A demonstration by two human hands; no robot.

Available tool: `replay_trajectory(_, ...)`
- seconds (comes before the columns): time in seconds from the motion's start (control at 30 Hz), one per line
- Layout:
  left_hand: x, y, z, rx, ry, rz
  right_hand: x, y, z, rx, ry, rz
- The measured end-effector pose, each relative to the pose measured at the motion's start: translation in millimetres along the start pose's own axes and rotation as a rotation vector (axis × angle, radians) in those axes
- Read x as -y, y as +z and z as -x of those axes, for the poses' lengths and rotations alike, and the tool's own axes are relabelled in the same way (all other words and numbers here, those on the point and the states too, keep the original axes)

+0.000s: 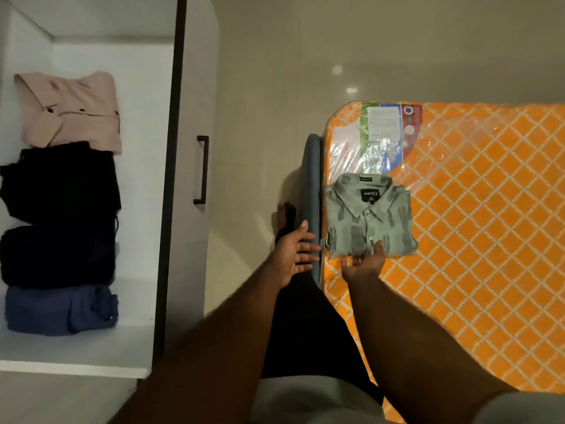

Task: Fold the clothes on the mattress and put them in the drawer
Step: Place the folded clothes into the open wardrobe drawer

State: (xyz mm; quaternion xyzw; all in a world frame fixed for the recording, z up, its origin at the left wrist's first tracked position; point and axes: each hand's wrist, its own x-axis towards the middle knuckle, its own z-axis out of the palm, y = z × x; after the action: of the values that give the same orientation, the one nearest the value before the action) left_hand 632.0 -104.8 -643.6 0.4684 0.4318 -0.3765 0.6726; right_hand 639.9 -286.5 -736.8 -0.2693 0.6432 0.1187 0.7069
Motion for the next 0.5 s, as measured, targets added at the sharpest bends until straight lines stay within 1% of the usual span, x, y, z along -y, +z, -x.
replay_trajectory(0.17, -3.1, -6.4, -4.2, -0.01, -0.004, 0.015, 14.7, 6.9, -18.4, 0.012, -0.001, 0.0)
replay_trajectory(0.27, -6.3, -14.7, 0.0, -0.023, 0.002, 0.021, 27.8, 16.9, -12.9, 0.053, 0.013, -0.002)
replay_trajectory(0.4, -9.1, -28.6, 7.4, -0.044, 0.004, 0.042, 39.6, 36.5, -10.9, 0.137, -0.061, -0.037)
replay_trajectory(0.5, -11.7, -35.0, 14.3, -0.055, -0.01, 0.075, 43.2, 56.6, 1.4, 0.114, -0.158, -0.07)
